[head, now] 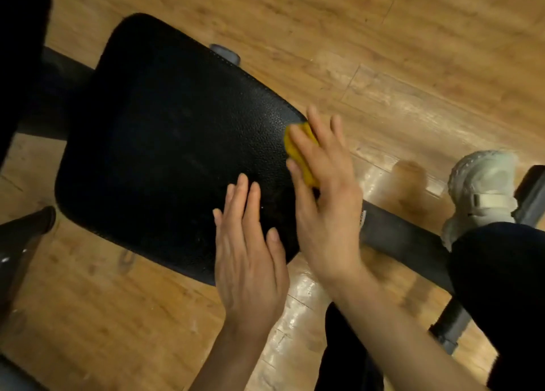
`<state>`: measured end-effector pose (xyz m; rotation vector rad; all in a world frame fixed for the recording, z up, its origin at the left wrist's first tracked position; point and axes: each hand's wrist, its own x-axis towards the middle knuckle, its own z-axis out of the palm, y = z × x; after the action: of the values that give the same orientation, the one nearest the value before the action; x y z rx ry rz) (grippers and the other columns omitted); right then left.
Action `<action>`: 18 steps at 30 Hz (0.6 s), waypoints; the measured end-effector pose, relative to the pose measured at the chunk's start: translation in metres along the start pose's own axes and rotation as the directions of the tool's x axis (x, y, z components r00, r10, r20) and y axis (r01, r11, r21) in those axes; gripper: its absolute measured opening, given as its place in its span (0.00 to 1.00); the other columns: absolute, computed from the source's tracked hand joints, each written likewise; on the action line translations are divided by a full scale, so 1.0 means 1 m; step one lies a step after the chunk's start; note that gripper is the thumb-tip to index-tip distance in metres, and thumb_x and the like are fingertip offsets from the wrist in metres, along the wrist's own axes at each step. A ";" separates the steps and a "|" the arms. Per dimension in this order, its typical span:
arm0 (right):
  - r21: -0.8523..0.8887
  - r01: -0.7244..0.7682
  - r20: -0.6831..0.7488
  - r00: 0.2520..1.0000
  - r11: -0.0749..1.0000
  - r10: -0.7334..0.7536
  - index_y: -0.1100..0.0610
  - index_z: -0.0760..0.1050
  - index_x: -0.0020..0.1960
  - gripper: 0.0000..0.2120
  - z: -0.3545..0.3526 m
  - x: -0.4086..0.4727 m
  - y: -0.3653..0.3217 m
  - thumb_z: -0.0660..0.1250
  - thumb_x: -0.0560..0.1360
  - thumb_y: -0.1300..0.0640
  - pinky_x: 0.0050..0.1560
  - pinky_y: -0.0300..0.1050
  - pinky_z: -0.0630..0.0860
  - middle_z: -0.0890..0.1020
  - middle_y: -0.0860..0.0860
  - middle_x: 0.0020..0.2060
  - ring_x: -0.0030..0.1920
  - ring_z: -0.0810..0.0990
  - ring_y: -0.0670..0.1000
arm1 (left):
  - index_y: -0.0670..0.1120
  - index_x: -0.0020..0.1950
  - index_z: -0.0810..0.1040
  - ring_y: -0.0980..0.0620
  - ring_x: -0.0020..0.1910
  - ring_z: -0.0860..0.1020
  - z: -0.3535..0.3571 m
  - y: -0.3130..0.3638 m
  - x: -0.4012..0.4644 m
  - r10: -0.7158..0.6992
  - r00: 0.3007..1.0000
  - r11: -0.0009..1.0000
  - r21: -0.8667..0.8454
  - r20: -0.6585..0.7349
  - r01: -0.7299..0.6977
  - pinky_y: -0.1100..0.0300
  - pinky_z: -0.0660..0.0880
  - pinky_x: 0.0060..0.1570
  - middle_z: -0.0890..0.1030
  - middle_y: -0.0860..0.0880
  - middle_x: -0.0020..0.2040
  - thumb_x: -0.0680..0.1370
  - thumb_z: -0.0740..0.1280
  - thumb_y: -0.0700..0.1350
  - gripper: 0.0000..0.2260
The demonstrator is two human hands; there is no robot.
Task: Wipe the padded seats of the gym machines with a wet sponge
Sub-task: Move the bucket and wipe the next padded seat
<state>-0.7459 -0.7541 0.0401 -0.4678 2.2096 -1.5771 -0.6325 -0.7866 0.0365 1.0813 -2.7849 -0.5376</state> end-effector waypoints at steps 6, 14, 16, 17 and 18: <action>-0.222 0.129 0.089 0.990 0.966 -0.112 0.58 0.71 0.70 0.19 0.005 -0.004 0.000 0.62 0.80 0.62 0.78 0.58 0.46 0.67 0.52 0.74 0.78 0.55 0.53 | 0.43 0.78 0.55 0.50 0.79 0.55 -0.008 -0.004 -0.001 0.043 0.998 0.995 -0.096 0.038 -0.039 0.56 0.46 0.78 0.58 0.48 0.79 0.83 0.51 0.43 0.22; -0.343 0.210 0.188 0.970 0.916 -0.152 0.58 0.71 0.70 0.18 0.002 0.040 -0.008 0.62 0.80 0.61 0.77 0.54 0.45 0.67 0.54 0.73 0.77 0.56 0.54 | 0.40 0.77 0.59 0.50 0.79 0.54 -0.015 -0.040 -0.004 -0.117 0.991 0.992 -0.049 -0.072 0.113 0.57 0.44 0.77 0.59 0.47 0.79 0.82 0.49 0.44 0.23; -0.354 0.189 0.151 0.978 0.916 -0.143 0.57 0.70 0.71 0.19 0.007 0.037 -0.012 0.62 0.81 0.58 0.77 0.53 0.44 0.66 0.53 0.74 0.78 0.55 0.54 | 0.40 0.77 0.61 0.49 0.79 0.56 -0.011 -0.041 -0.002 -0.113 0.991 0.992 -0.069 -0.077 0.107 0.56 0.45 0.77 0.61 0.46 0.78 0.83 0.48 0.46 0.23; -0.373 0.232 0.200 0.966 0.898 -0.167 0.57 0.70 0.71 0.19 0.005 0.022 -0.011 0.62 0.81 0.56 0.78 0.53 0.44 0.65 0.53 0.74 0.78 0.55 0.54 | 0.39 0.76 0.62 0.49 0.79 0.57 -0.010 -0.042 -0.003 -0.112 0.991 0.992 -0.070 -0.079 0.107 0.55 0.45 0.77 0.62 0.45 0.78 0.83 0.48 0.46 0.23; -0.379 0.292 0.274 0.942 0.878 -0.195 0.58 0.70 0.71 0.19 0.000 0.001 -0.008 0.62 0.81 0.55 0.78 0.53 0.45 0.65 0.52 0.74 0.78 0.55 0.53 | 0.39 0.76 0.63 0.49 0.78 0.57 -0.010 -0.042 -0.003 -0.111 0.990 0.992 -0.071 -0.084 0.105 0.55 0.46 0.77 0.63 0.45 0.77 0.82 0.48 0.46 0.23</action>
<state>-0.7461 -0.7570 0.0481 -1.0377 2.3699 -1.0776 -0.6015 -0.8164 0.0302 1.2163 -2.6265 -0.5751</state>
